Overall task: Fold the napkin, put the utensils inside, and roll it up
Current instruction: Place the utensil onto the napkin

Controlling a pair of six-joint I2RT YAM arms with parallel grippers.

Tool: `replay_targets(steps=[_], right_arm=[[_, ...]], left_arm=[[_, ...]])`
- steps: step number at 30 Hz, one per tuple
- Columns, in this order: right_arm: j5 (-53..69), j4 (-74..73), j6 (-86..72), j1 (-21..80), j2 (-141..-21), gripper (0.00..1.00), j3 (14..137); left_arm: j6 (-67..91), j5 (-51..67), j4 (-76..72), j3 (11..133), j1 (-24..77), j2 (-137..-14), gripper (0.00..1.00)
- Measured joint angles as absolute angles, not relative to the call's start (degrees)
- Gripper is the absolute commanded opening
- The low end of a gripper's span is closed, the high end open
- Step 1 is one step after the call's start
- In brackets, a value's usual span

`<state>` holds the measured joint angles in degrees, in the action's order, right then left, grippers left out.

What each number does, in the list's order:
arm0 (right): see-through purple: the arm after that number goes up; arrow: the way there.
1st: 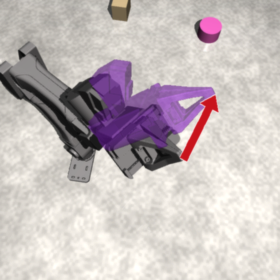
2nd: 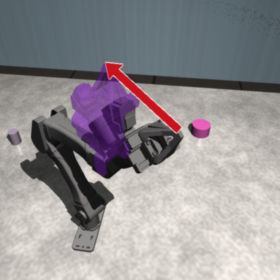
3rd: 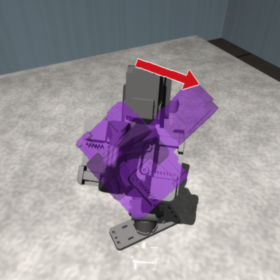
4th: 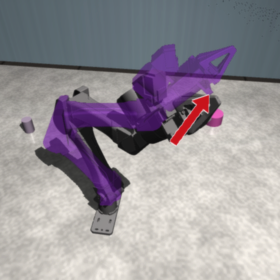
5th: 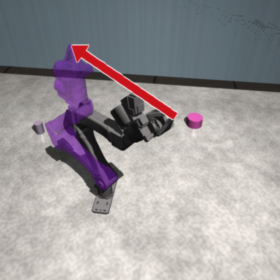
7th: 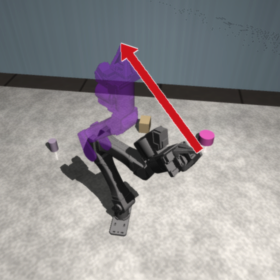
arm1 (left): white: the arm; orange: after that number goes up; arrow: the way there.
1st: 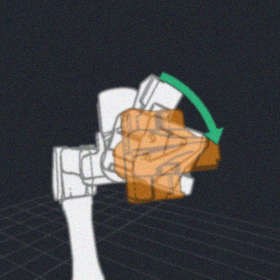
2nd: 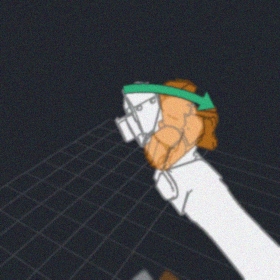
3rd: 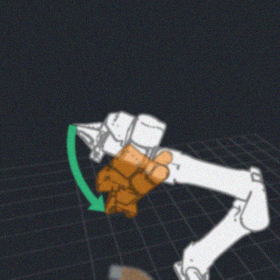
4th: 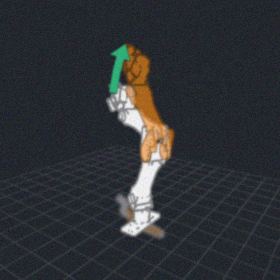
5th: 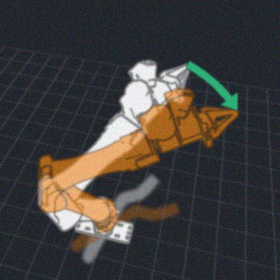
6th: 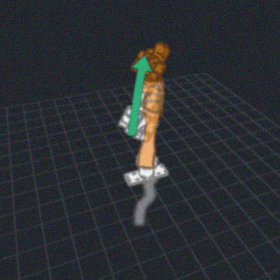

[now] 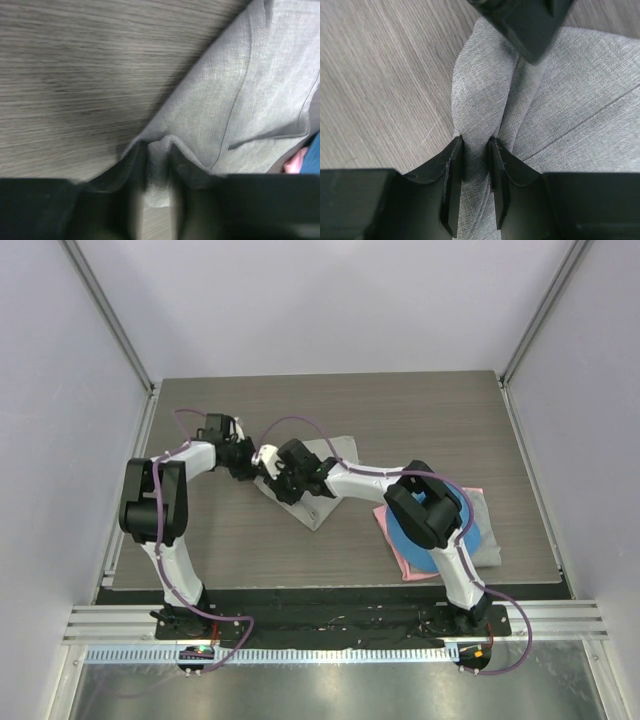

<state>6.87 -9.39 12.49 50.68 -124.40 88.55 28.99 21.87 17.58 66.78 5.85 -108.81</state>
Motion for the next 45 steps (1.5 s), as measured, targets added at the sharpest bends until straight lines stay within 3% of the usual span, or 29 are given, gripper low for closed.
replay_targets(steps=[4,6,21,33,36,39,43,45], right_arm=[[15.7,-6.5,10.6,47.9,-124.3,0.32,86.7],[19.5,-5.1,9.9,46.9,-124.1,0.32,85.6],[38.2,0.2,3.2,43.9,-123.0,0.32,79.4],[42.7,0.2,1.1,42.2,-123.9,0.32,79.3],[43.4,0.3,0.9,41.9,-124.0,0.32,79.3],[44.0,0.4,0.5,41.6,-124.2,0.32,79.3],[44.8,0.4,-0.2,41.1,-124.6,0.34,79.5],[45.0,0.2,-0.8,41.0,-124.8,0.39,79.9]], left_arm=[[30.0,21.0,15.0,64.4,6.0,-106.0,0.65],[30.4,20.1,13.9,62.7,6.1,-104.2,0.68],[34.2,15.4,2.7,42.2,4.5,-88.7,0.69],[35.7,20.7,-5.0,39.7,4.4,-90.7,0.53],[35.8,22.1,-6.3,38.8,4.4,-90.9,0.45],[35.9,23.2,-7.4,37.9,4.4,-91.2,0.35],[36.3,23.9,-8.3,36.5,4.4,-91.2,0.07],[36.6,24.1,-8.5,36.0,4.3,-91.4,0.00]])
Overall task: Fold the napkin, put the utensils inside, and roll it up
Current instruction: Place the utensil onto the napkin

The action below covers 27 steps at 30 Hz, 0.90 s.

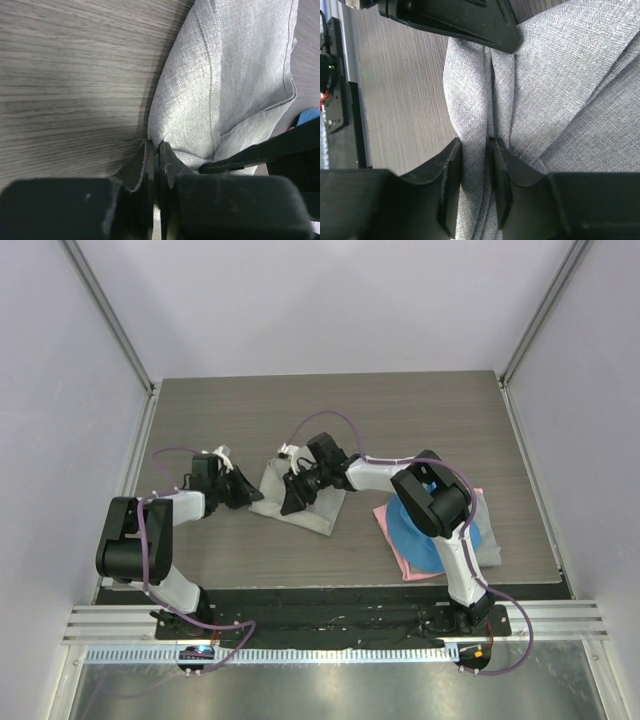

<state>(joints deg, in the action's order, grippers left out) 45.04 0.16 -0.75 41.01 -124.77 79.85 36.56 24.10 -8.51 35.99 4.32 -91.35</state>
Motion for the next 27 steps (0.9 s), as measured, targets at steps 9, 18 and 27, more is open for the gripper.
replay_targets(steps=[9,18,27], right_arm=[[42.1,-3.6,-3.5,40.9,-123.6,0.61,82.3],[32.8,-8.7,-6.7,41.5,-106.7,0.61,77.1],[33.2,-17.0,-9.1,45.5,-101.3,0.54,69.1]], left_arm=[[37.1,25.0,-9.3,35.8,4.2,-91.7,0.00],[37.2,24.9,-9.1,35.8,4.2,-91.7,0.00],[37.2,24.6,-8.8,35.9,4.2,-91.6,0.00]])
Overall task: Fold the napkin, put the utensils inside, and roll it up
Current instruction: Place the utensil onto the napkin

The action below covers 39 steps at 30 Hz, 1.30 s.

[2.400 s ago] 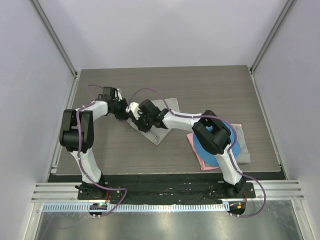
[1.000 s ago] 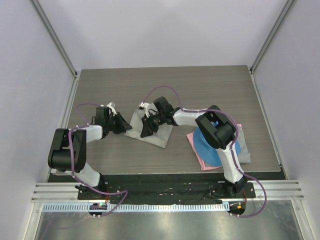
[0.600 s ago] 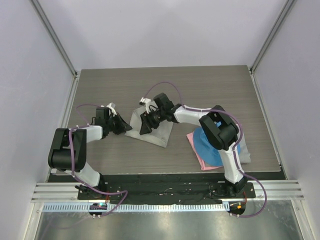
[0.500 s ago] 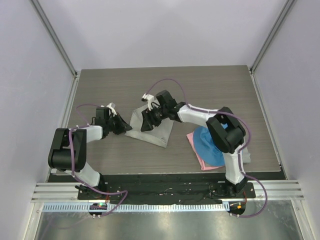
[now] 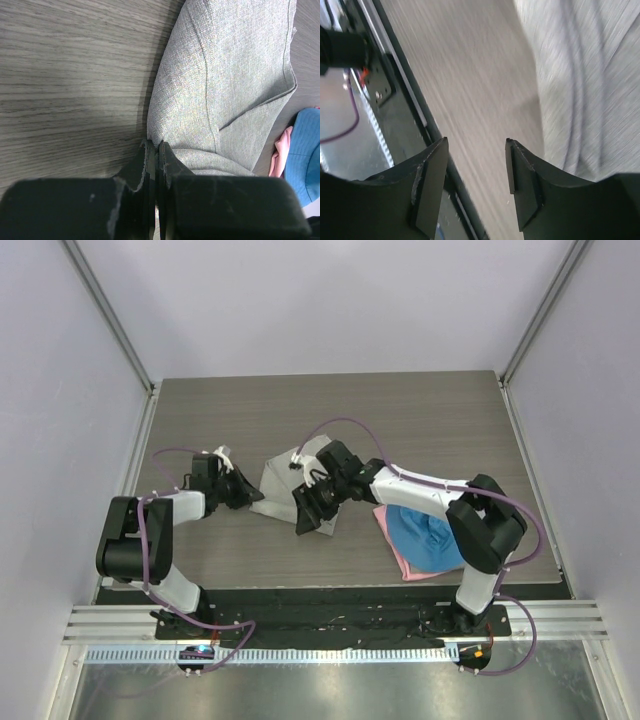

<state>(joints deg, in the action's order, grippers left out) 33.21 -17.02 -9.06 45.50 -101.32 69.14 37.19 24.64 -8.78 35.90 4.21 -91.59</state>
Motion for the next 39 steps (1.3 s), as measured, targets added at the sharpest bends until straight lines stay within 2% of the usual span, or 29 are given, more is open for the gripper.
replay_targets(steps=[13,36,39], right_arm=[[30.5,-27.6,-5.0,44.5,-105.1,0.52,69.8],[29.6,-29.2,-1.4,40.3,-110.7,0.50,72.4],[28.3,-29.3,-1.4,40.8,-110.4,0.55,72.7]], left_arm=[[37.1,24.1,-6.6,36.1,4.2,-90.8,0.00],[36.8,24.0,-5.5,36.6,4.2,-90.8,0.00],[36.9,24.0,-5.2,36.7,4.2,-90.8,0.00]])
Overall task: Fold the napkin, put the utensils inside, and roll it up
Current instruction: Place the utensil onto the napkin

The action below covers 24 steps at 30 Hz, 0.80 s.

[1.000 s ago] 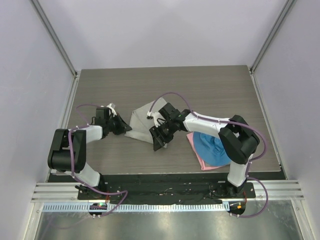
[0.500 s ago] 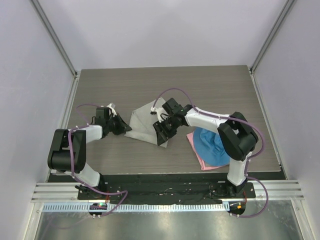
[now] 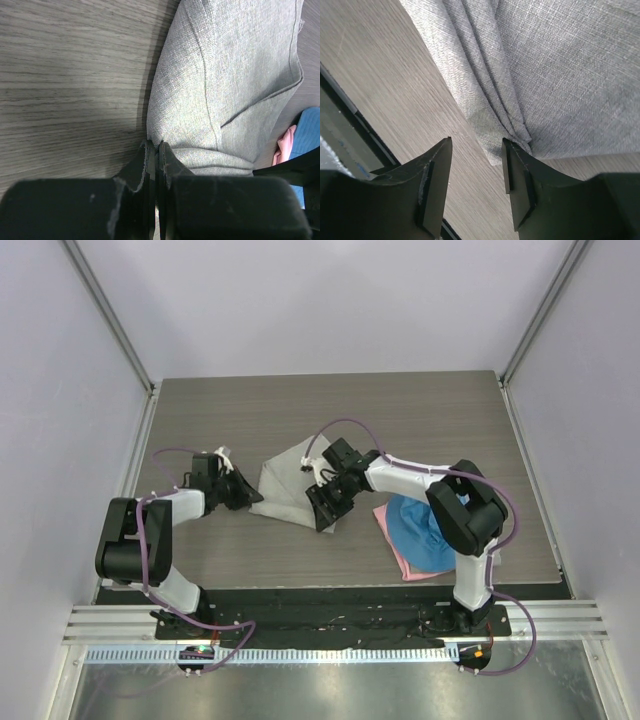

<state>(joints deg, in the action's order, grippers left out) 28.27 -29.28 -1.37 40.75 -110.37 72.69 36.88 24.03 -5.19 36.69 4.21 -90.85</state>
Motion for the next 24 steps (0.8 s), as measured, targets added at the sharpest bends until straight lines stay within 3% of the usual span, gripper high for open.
replay_targets(steps=[6,12,24], right_arm=[[19.9,-27.6,1.1,45.8,-104.5,0.59,72.9],[9.1,-16.1,5.6,55.0,-101.0,0.61,72.4],[-4.3,-2.9,16.5,60.3,-112.9,0.59,73.0]], left_arm=[[37.3,24.0,-3.0,37.6,4.2,-91.0,0.00],[37.5,23.9,-1.4,38.2,4.2,-91.0,0.00],[37.5,23.8,-0.8,38.4,4.2,-91.0,0.00]])
